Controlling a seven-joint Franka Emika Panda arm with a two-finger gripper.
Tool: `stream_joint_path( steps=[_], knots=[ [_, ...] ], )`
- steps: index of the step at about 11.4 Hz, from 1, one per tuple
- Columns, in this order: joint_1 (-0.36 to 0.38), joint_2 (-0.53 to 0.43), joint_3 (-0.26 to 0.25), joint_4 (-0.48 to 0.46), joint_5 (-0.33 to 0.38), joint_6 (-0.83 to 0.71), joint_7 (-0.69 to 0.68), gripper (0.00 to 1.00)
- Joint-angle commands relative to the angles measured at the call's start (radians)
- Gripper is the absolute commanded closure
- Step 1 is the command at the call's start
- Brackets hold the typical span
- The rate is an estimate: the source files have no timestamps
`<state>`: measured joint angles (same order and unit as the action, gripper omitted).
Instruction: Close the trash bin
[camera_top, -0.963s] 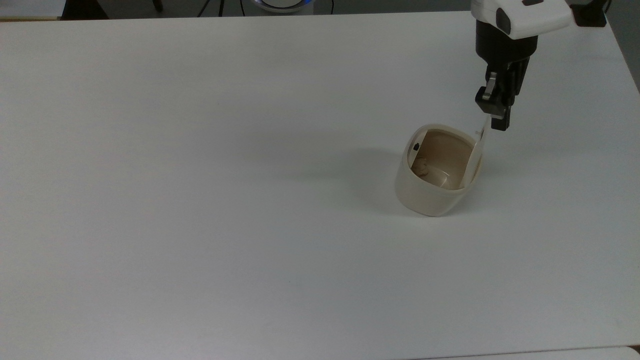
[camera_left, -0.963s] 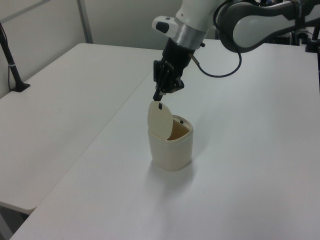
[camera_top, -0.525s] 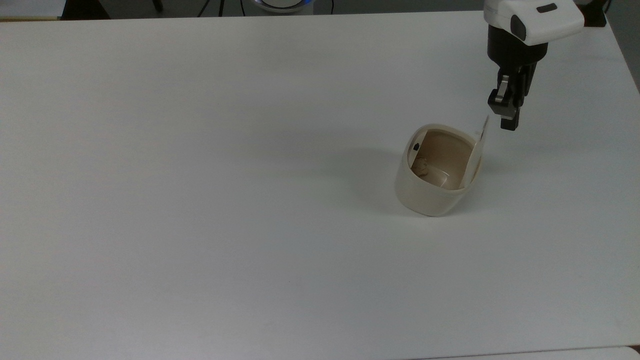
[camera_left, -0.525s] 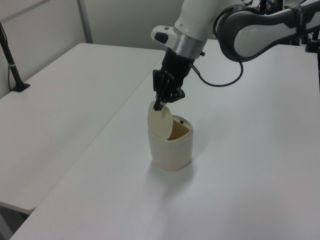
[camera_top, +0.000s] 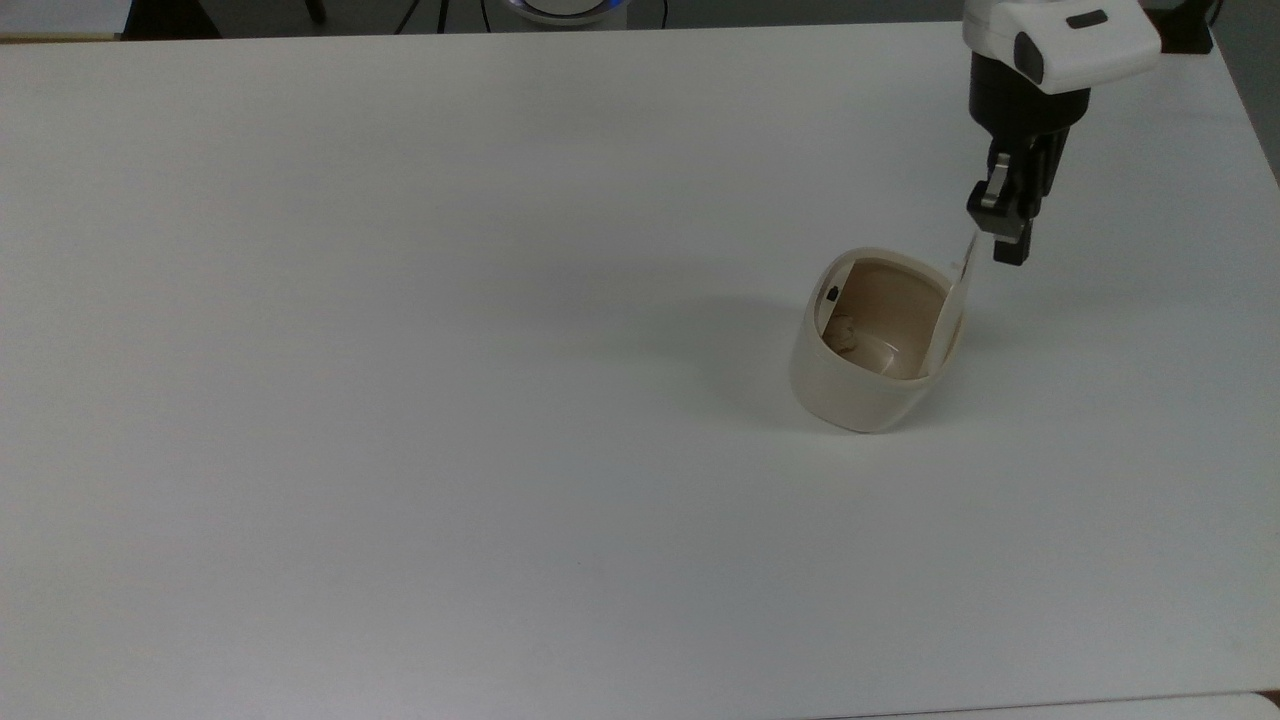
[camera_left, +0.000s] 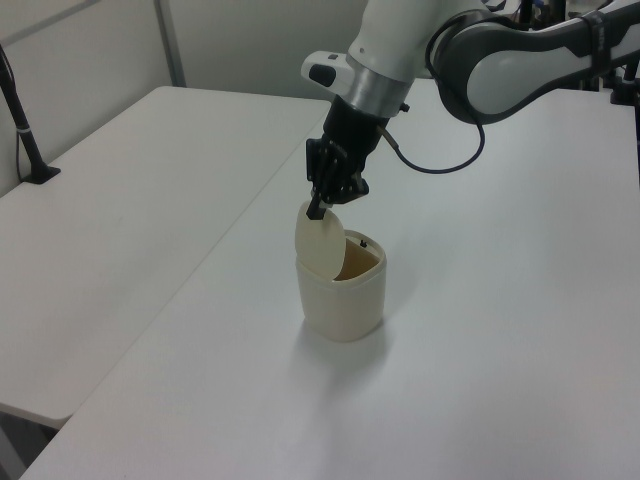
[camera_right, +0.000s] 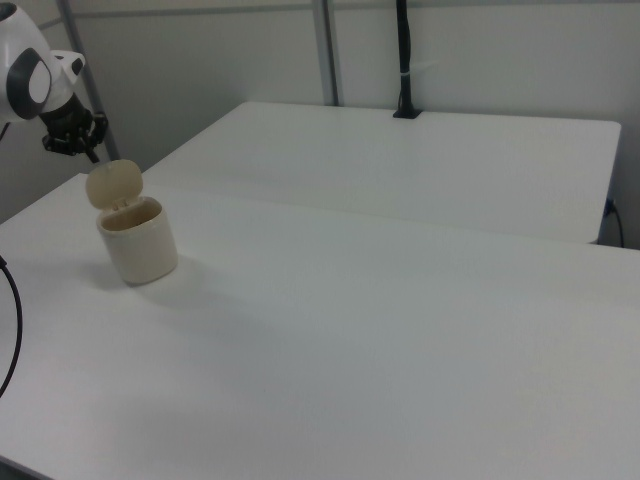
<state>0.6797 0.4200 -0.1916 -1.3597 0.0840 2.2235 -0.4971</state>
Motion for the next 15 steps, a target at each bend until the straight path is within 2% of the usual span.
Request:
stream_joint_path(
  steps=[1, 5, 9, 11, 15],
  knots=[
    [-0.032, -0.003, -0.011, -0.01, -0.056, -0.06, 0.014, 1.0],
    [-0.08, -0.006, -0.009, -0.047, -0.055, -0.154, -0.093, 1.0],
    [-0.069, 0.006, -0.008, -0.131, -0.061, -0.163, -0.116, 1.0],
    [-0.069, 0.035, -0.008, -0.134, -0.089, -0.153, -0.117, 1.0],
    [-0.065, 0.065, -0.008, -0.124, -0.098, -0.15, -0.104, 1.0]
  ],
)
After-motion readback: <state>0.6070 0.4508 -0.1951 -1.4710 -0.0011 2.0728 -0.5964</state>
